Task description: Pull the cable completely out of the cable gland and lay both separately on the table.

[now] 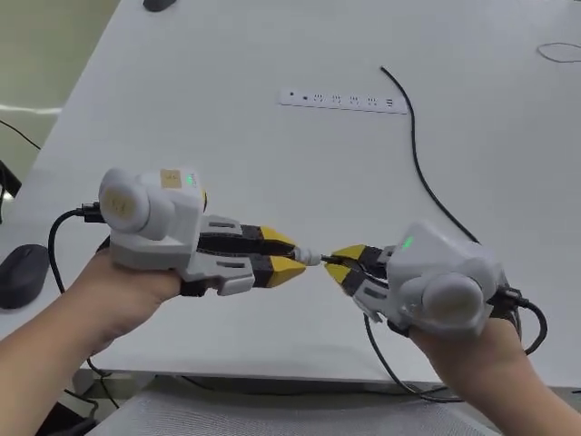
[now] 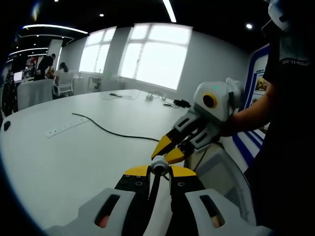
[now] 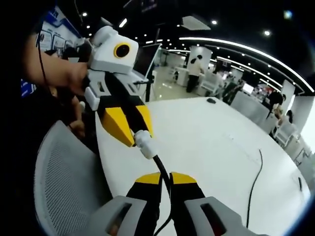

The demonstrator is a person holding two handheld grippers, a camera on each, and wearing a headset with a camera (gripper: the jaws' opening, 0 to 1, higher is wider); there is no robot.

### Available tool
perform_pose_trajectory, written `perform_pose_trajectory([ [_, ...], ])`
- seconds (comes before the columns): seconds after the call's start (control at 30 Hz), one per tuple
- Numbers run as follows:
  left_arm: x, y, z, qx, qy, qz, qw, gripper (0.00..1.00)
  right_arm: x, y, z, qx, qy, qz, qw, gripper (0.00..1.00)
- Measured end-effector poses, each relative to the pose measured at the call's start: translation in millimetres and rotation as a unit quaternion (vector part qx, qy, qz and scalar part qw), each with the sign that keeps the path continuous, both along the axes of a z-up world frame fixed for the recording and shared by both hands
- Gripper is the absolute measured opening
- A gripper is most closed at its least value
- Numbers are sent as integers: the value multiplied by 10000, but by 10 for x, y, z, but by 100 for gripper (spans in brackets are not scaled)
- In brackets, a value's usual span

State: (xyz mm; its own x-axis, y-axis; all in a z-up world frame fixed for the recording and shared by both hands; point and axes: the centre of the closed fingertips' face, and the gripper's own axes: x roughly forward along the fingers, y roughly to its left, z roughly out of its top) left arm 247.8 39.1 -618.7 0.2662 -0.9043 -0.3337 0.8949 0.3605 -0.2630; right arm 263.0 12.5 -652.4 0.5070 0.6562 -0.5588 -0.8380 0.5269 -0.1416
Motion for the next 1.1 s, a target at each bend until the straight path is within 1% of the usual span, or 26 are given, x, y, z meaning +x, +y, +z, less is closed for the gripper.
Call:
perform_pose_trajectory([
  [0.1,5,4,24,-18,-34,6,10000,15,16,-18,-4,203,177,-194,9994,1],
  [0.17,13,12,33,-24,-47,17,10000,15,24,-48,-42,241,316,-320,9987,0],
  [0.23,20,23,40,-27,-56,29,10000,15,31,-75,-64,352,455,-471,9972,0],
  [0.33,27,36,53,-41,-67,42,10000,15,50,-146,-112,598,762,-750,9925,0],
  [0.43,31,45,52,-50,-72,49,9999,15,70,-213,-166,632,887,-886,9901,0],
  [0.57,33,47,62,-79,-62,56,9999,15,84,-304,-235,756,1135,-1157,9839,0],
  [0.63,35,45,69,-80,-70,53,9999,15,96,-358,-274,827,1263,-1323,9796,0],
  [0.7,36,40,81,-90,-77,47,9999,15,103,-417,-327,894,1419,-1482,9746,0],
  [0.77,39,36,87,-92,-87,46,9999,15,98,-479,-382,970,1605,-1668,9680,0],
  [0.8,40,33,90,-95,-90,47,9999,15,100,-508,-402,999,1661,-1728,9657,0],
  [0.83,41,29,96,-104,-93,52,9999,15,99,-550,-431,1060,1763,-1849,9610,0],
  [0.9,37,20,102,-110,-97,50,9999,15,92,-603,-485,1121,1924,-1980,9546,0],
  [0.93,33,13,104,-108,-109,43,9999,15,81,-639,-525,1167,2061,-2084,9489,0],
  [0.97,31,9,102,-109,-109,41,9999,15,78,-666,-551,1200,2133,-2153,9454,0],
  [1.0,29,3,101,-111,-106,40,9999,15,68,-695,-590,1255,2256,-2233,9399,0],
  [1.03,28,-1,98,-108,-105,39,9999,15,46,-711,-627,1275,2387,-2270,9356,0],
  [1.07,26,-9,94,-101,-104,33,9999,15,22,-741,-677,1291,2542,-2357,9291,0],
  [1.1,24,-13,93,-100,-104,29,9999,15,37,-761,-685,1326,2508,-2377,9290,0],
])
